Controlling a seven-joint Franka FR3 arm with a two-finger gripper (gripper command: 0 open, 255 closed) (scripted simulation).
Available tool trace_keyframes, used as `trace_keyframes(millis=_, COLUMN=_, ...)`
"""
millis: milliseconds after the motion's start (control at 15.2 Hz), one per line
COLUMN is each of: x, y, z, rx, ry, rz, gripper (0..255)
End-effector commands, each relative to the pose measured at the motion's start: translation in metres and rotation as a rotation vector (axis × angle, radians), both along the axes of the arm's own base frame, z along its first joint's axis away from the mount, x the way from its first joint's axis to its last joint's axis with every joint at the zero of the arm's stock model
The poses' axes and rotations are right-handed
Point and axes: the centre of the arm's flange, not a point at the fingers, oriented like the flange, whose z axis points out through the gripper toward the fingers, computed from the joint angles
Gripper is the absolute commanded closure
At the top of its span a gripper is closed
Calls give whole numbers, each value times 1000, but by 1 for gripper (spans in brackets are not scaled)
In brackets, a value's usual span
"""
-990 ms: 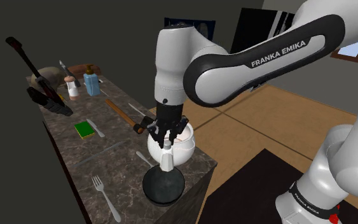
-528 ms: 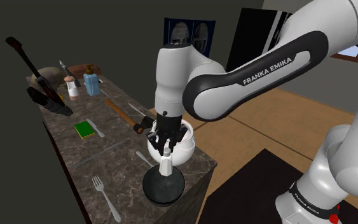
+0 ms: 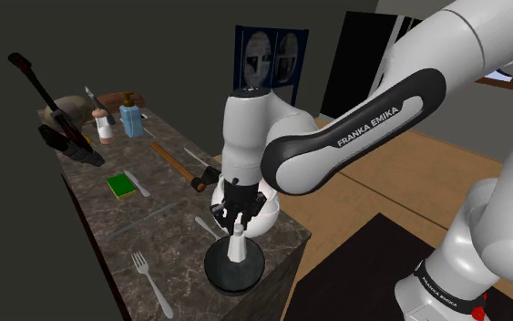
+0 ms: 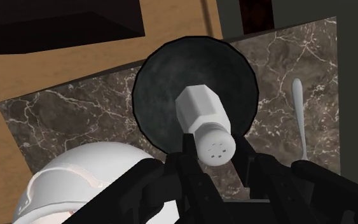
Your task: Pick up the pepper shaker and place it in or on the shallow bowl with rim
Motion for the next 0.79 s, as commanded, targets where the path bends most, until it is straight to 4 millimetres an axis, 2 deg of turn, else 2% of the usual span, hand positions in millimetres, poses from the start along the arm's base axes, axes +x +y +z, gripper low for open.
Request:
trace_keyframes(millis=0, x=0, y=0, z=-11, rx=0, ry=-1, rz=0, gripper=255)
trace_keyframes(millis=198, x=0, y=0, z=-32, rx=0, ry=-1, rz=0, gripper=255)
trace_keyframes(millis=726, x=0, y=0, z=-32, rx=0, ry=-1, rz=0, gripper=255)
